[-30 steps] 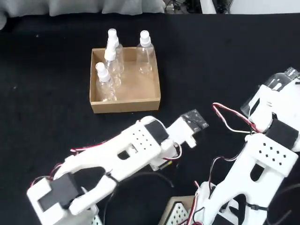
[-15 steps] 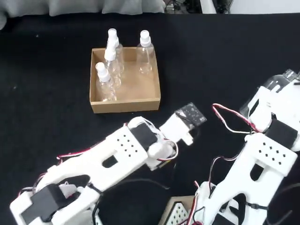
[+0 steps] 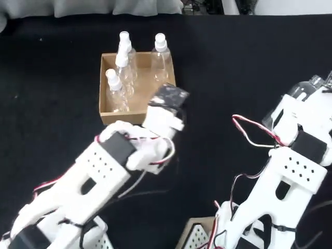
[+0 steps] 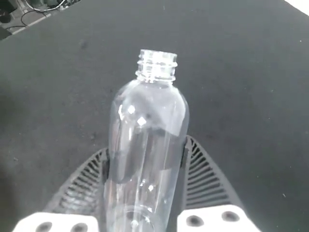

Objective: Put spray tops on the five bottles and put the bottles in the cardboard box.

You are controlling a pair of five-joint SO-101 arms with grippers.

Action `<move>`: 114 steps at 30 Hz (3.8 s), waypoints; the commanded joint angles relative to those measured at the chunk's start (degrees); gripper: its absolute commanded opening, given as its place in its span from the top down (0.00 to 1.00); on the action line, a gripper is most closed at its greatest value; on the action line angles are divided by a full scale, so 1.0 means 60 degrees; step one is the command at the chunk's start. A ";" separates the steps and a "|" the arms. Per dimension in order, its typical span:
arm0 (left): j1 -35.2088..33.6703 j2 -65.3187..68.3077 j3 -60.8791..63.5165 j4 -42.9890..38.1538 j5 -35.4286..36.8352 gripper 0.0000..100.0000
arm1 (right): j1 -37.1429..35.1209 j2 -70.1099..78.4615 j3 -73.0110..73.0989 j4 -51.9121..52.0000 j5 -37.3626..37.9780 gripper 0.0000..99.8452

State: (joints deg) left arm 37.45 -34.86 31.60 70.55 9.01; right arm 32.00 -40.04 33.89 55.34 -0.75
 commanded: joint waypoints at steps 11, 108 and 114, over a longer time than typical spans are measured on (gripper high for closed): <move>-0.1604 -0.3385 0.1751 -0.2110 0.1260 0.97 | -0.1480 -0.1121 -0.0007 0.0498 0.0117 0.98; -0.5810 -1.1619 0.5634 -0.5963 0.5890 0.97 | -0.9421 -0.8022 0.6440 -0.1656 0.0117 0.98; -0.5810 -1.1619 0.5150 -0.5978 0.6476 0.97 | -1.0139 -0.8022 0.7143 -0.2418 0.0352 0.98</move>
State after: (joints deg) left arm 3.16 -104.48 67.56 36.18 44.26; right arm -26.29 -86.99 76.44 44.18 -0.40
